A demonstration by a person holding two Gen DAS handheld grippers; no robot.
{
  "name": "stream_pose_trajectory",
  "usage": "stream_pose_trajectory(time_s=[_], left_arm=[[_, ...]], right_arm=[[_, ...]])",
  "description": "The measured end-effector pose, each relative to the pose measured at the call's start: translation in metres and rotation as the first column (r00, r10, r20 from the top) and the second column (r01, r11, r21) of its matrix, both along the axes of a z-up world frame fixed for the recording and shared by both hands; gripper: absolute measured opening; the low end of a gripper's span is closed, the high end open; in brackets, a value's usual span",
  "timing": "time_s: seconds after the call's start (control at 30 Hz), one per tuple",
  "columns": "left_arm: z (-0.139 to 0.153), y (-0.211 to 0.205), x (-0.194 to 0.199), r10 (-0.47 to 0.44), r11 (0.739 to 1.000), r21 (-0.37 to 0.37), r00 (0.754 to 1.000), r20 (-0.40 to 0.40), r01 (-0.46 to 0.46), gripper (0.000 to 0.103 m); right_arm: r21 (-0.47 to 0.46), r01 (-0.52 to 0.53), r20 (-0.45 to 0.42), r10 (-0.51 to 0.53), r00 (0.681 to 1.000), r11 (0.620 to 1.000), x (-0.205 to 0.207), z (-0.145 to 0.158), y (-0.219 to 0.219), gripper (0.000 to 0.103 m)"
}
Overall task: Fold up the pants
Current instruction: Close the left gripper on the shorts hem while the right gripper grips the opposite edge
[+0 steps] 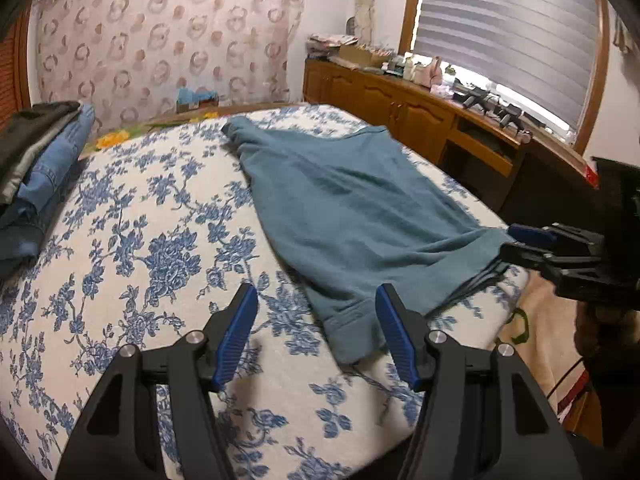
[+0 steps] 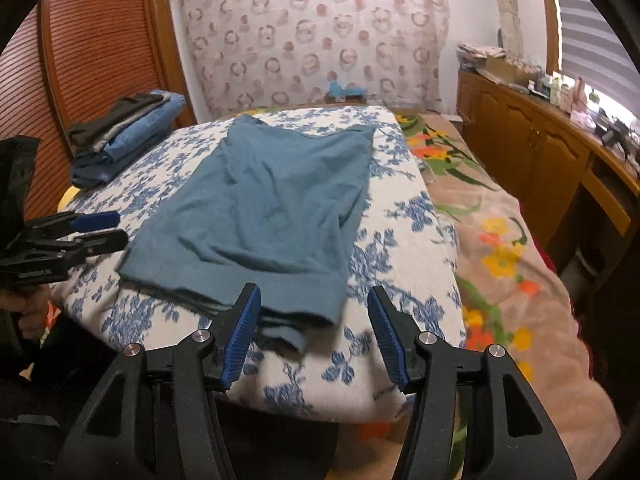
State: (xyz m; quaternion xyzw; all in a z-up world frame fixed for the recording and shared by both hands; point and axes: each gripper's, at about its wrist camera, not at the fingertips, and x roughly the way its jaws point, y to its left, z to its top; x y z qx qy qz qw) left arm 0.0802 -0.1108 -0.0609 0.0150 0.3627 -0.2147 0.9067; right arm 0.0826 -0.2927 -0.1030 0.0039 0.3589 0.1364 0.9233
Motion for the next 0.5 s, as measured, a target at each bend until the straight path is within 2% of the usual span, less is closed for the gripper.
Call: stream_pose_trajectory(time_s=[0.13, 0.23, 0.5], left_arm=[[0.0, -0.008, -0.006, -0.041, 0.999, -0.009, 0.999, 0.001, 0.041, 0.056], [-0.009, -0.017, -0.006, -0.064, 0.998, 0.0, 0.998, -0.025, 0.064, 0.048], [-0.021, -0.022, -0.006, -0.069, 0.998, -0.014, 0.996, -0.064, 0.068, 0.039]], right_arm=[[0.022, 0.005, -0.006, -0.005, 1.0, 1.0, 0.001, -0.003, 0.0, 0.055], [0.049, 0.008, -0.006, -0.007, 1.0, 0.999, 0.001, -0.002, -0.001, 0.055], [0.062, 0.015, 0.006, -0.016, 1.0, 0.998, 0.001, 0.002, -0.003, 0.055]])
